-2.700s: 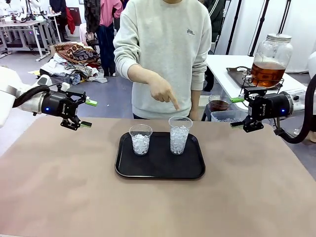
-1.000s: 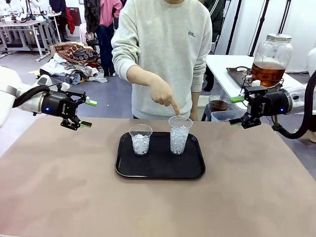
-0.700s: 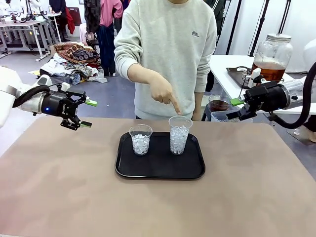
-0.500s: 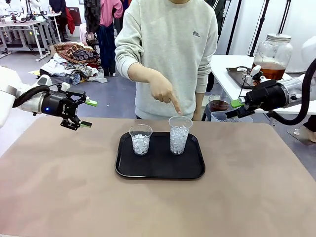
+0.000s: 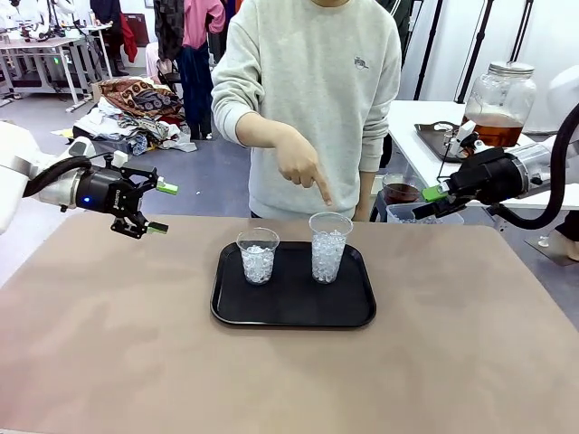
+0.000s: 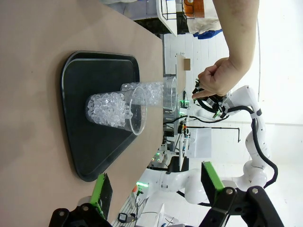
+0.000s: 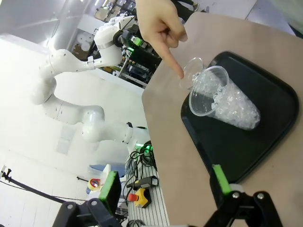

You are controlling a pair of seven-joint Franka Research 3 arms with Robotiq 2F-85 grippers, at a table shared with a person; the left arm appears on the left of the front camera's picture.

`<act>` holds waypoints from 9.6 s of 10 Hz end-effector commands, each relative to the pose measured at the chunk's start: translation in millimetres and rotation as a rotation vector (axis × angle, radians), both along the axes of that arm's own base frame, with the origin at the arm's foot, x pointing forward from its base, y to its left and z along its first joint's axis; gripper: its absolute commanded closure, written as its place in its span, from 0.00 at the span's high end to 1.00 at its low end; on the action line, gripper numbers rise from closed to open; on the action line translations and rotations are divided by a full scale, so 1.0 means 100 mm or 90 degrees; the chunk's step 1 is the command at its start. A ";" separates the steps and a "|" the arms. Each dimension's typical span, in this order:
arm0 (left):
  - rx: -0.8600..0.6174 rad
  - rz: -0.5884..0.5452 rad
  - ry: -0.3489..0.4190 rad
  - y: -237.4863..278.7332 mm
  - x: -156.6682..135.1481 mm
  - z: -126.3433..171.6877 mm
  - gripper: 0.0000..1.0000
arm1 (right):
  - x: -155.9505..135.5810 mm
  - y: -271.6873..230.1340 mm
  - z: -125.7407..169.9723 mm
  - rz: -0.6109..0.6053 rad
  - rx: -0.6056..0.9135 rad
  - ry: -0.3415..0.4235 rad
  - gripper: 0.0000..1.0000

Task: Pour the drink into the iced cup.
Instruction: Pick up the iced cup indicated by the human and present it to them, then open the gripper to release the iced cup you were holding.

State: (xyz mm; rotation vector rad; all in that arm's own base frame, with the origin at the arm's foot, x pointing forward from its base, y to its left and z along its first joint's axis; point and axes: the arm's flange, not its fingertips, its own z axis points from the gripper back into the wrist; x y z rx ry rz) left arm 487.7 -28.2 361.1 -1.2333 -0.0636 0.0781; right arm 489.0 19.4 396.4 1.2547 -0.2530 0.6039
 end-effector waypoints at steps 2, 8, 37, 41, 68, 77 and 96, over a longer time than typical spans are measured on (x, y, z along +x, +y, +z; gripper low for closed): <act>0.005 0.000 0.011 0.01 -0.01 0.01 1.00 | 0.00 0.00 0.00 0.000 0.000 0.000 1.00; 0.005 0.000 0.011 0.01 -0.01 0.01 1.00 | 0.12 0.25 -0.62 0.020 0.041 -0.355 1.00; 0.005 0.000 0.011 0.01 -0.01 0.01 1.00 | 0.40 0.97 -1.74 -0.012 0.202 -0.594 1.00; 0.005 0.000 0.011 0.01 -0.01 0.01 1.00 | 0.45 1.10 -1.83 0.002 0.212 -0.569 1.00; 0.005 0.000 0.011 0.01 -0.01 0.01 1.00 | 0.42 1.69 -1.81 -0.002 0.215 -0.518 0.76; 0.005 0.000 0.011 0.01 -0.01 0.01 1.00 | 0.80 1.60 -0.88 0.036 0.256 -0.517 0.76; 0.005 0.000 0.011 0.01 -0.01 0.01 1.00 | 0.82 1.60 -0.86 0.026 0.253 -0.536 0.76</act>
